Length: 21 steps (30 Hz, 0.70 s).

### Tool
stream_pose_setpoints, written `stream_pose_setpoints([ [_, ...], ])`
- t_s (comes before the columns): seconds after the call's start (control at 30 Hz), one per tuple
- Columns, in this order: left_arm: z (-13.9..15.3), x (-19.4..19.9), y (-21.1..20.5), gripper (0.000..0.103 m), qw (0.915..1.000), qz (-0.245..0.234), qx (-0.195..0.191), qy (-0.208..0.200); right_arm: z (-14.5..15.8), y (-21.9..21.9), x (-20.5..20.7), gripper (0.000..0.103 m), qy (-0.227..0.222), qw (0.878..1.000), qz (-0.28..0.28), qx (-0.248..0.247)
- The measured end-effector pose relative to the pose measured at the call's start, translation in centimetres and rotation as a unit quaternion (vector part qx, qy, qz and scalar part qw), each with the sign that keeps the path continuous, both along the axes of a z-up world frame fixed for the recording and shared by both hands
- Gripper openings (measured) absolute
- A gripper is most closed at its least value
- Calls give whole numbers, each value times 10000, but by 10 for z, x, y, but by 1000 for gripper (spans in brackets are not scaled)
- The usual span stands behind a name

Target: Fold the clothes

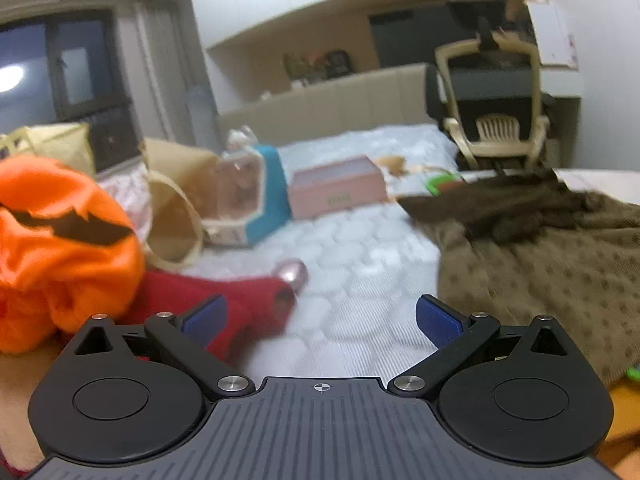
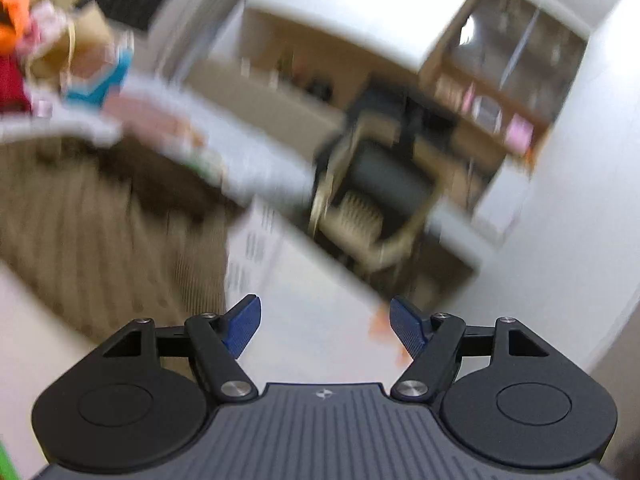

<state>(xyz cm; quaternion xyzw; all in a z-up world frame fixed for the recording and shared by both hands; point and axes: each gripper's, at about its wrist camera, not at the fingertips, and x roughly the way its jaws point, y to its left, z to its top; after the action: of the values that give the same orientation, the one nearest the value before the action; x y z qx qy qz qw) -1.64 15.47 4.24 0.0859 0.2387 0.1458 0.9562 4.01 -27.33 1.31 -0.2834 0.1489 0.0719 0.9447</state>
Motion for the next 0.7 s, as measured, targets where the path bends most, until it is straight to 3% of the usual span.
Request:
stream_pose_setpoints([
  [0.1, -5, 3, 3, 102, 9996, -67, -224, 146, -32, -24, -3, 72, 676, 9970, -375, 0],
  [0.2, 4, 11, 0, 102, 9946, -590, -835, 175, -20, -25, -3, 72, 763, 9960, -141, 433],
  [0.3, 16, 28, -15, 103, 9801, -1273, -1515, 150, 3, -9, 10, 77, 941, 9876, 523, 1138],
  [0.43, 23, 64, -37, 103, 9589, -1876, -2108, 289, 29, 33, 47, 80, 1560, 9558, 1510, 1986],
  [0.53, 26, 98, -46, 103, 9437, -2257, -2389, 385, 38, 66, 86, 81, 1977, 9385, 1785, 2199],
  [0.7, 25, 168, -51, 103, 9257, -2728, -2585, 430, 34, 101, 169, 103, 2373, 9207, 1827, 2500],
])
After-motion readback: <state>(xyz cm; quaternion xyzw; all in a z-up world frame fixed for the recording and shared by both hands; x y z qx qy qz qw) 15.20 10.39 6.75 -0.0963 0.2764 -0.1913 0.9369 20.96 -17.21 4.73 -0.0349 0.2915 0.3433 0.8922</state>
